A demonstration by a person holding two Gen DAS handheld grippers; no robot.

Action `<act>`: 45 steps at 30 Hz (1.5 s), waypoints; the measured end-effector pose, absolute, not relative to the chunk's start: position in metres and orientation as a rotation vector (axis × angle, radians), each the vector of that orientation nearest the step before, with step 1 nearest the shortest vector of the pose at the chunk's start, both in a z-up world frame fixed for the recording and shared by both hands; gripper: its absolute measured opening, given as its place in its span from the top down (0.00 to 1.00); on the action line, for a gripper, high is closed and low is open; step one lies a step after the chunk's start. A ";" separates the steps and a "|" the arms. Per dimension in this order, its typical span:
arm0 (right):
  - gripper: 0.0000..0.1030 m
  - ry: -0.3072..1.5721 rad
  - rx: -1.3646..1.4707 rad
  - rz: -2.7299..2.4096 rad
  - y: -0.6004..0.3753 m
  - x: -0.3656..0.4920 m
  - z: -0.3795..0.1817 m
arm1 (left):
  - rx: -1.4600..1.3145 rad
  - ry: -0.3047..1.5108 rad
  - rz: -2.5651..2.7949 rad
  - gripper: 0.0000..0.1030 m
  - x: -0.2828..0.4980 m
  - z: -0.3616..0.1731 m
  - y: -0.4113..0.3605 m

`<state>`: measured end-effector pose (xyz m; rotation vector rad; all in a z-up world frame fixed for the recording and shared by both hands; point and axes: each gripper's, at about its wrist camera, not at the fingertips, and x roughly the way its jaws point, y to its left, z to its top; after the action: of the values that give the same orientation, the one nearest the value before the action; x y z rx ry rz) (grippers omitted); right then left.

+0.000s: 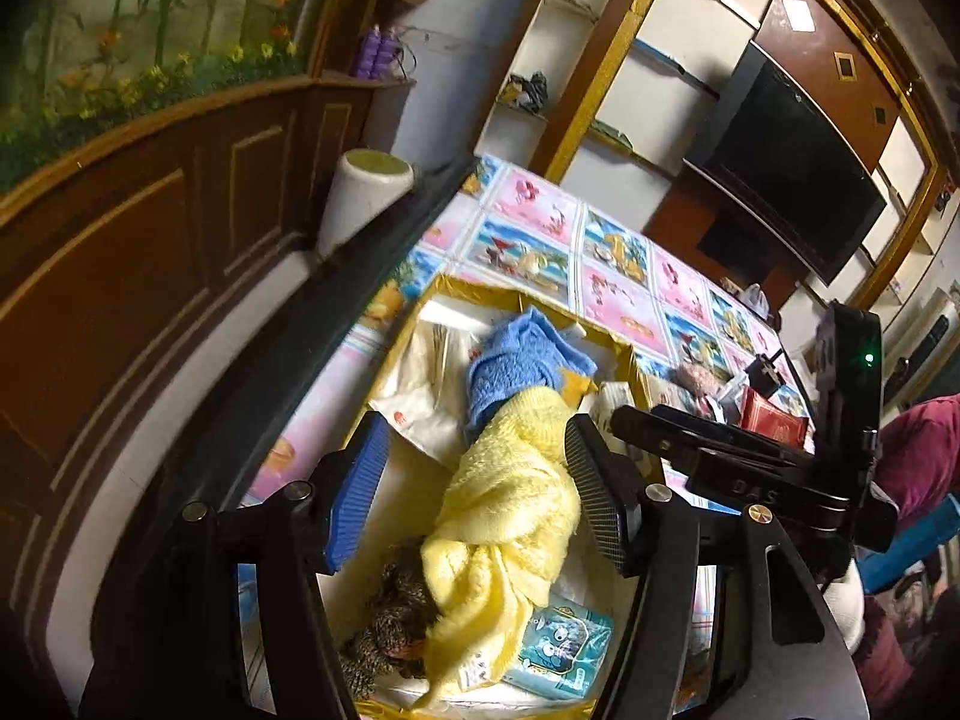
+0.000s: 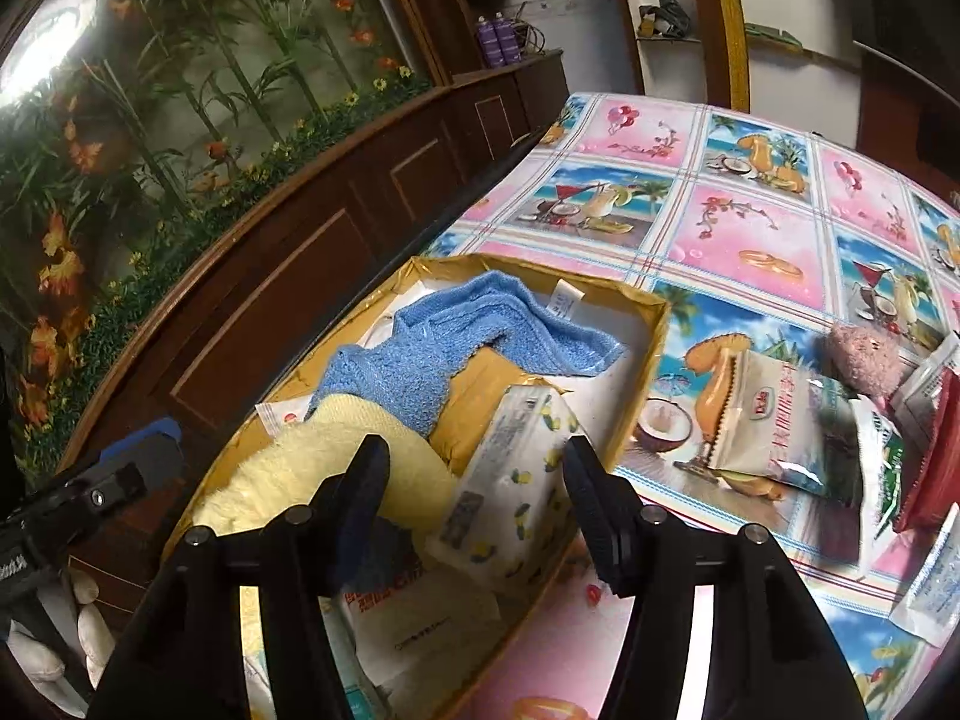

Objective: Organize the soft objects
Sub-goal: 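Carry the yellow towel and white tissue pack into the box and open both tools, then move both open tools back over the remaining items on the table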

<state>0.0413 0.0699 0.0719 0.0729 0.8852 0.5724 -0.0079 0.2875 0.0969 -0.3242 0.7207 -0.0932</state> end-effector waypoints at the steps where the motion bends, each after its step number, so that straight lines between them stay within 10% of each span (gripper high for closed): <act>1: 0.42 0.873 0.078 0.571 0.065 0.039 0.074 | -0.307 0.705 -0.087 0.40 -0.013 0.101 0.284; 45: 0.35 0.744 0.350 0.277 -0.182 -0.039 0.056 | 0.153 0.839 -0.233 0.40 -0.061 0.072 0.058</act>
<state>-0.0391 -0.1820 0.0557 0.3499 0.7444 0.2768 -0.0606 0.0581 0.0725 0.1528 0.8387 -0.2333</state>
